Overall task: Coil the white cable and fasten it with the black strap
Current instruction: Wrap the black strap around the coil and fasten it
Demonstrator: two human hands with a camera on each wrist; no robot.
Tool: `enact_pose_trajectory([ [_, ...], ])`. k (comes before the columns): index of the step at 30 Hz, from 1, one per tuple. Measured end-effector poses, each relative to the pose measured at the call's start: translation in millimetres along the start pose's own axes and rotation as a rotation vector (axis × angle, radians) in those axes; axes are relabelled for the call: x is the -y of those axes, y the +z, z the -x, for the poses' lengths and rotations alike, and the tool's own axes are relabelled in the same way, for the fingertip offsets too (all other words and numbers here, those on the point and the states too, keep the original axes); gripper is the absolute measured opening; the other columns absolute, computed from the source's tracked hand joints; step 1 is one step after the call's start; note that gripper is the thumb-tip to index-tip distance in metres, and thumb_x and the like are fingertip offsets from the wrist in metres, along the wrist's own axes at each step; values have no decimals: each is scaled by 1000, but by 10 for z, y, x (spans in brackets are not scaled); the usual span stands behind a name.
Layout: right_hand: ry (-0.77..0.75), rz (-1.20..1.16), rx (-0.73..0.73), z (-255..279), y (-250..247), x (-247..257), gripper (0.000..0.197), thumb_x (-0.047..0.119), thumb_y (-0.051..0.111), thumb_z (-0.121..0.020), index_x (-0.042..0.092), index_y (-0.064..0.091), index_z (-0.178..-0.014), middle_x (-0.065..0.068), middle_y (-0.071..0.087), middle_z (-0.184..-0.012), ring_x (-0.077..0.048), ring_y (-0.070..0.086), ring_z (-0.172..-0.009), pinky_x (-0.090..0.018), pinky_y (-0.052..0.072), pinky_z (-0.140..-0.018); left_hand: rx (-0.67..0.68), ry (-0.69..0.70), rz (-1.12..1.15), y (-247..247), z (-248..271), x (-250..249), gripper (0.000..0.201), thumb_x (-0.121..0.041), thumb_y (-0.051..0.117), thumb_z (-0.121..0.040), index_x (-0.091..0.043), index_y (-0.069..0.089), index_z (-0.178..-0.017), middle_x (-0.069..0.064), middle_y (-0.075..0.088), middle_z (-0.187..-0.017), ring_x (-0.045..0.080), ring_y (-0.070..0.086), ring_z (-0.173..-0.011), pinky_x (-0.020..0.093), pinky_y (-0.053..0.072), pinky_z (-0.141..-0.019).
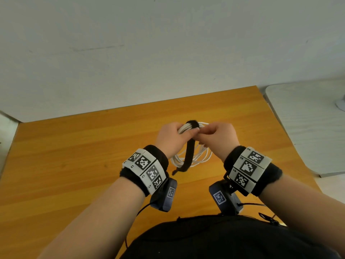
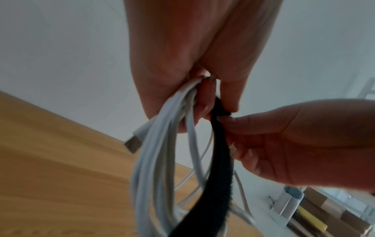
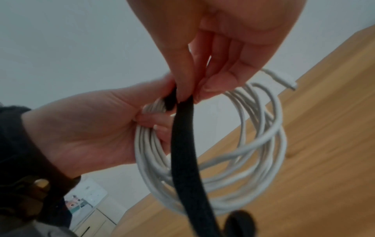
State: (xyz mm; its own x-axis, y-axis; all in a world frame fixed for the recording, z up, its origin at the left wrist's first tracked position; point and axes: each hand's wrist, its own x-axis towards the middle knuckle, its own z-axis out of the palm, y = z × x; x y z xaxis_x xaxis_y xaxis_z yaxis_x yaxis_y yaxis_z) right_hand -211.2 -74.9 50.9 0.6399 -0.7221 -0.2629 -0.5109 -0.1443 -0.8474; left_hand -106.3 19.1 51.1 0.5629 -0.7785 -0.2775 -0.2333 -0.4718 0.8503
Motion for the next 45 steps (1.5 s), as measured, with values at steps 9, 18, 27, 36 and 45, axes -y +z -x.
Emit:
enact_pose_trajectory([
  [9,-12,22,10,-200,-283,59,24,24,47,-95,16,66,-107,4,66,-97,-8,57,-90,-14,40,-69,140,66,-167,-149,0,-35,37,-38,50,-93,-14,43,-66,0,39,-61,15,36,-53,25,27,-53],
  [18,404,-448,607,-284,-358,-8,41,20,31,-97,-8,60,-105,-27,67,-107,-23,58,-45,-26,47,-45,203,244,-221,-141,-24,-135,31,-31,47,-96,-23,45,-66,-6,43,-60,1,45,-50,11,33,-51],
  [27,437,-830,898,-291,-302,-256,47,26,28,-90,1,67,-99,-16,70,-94,-18,46,-43,-26,38,-51,182,347,-176,-55,-140,-110,27,-29,51,-95,-36,51,-68,-4,50,-64,6,51,-56,17,35,-58],
  [36,372,-795,859,-425,-415,-340,44,29,77,-63,4,62,-97,-6,60,-81,-18,50,-72,-29,39,-67,212,205,-168,-55,-120,-193,23,-32,48,-95,-19,55,-78,-3,48,-60,10,45,-54,22,36,-56],
  [45,150,-370,724,-506,-537,-274,14,11,61,-83,-2,59,-90,-6,69,-80,-22,63,-86,-23,52,-78,237,92,-63,-19,-79,-197,20,-35,52,-93,-17,59,-97,-4,49,-61,10,46,-54,22,39,-56],
])
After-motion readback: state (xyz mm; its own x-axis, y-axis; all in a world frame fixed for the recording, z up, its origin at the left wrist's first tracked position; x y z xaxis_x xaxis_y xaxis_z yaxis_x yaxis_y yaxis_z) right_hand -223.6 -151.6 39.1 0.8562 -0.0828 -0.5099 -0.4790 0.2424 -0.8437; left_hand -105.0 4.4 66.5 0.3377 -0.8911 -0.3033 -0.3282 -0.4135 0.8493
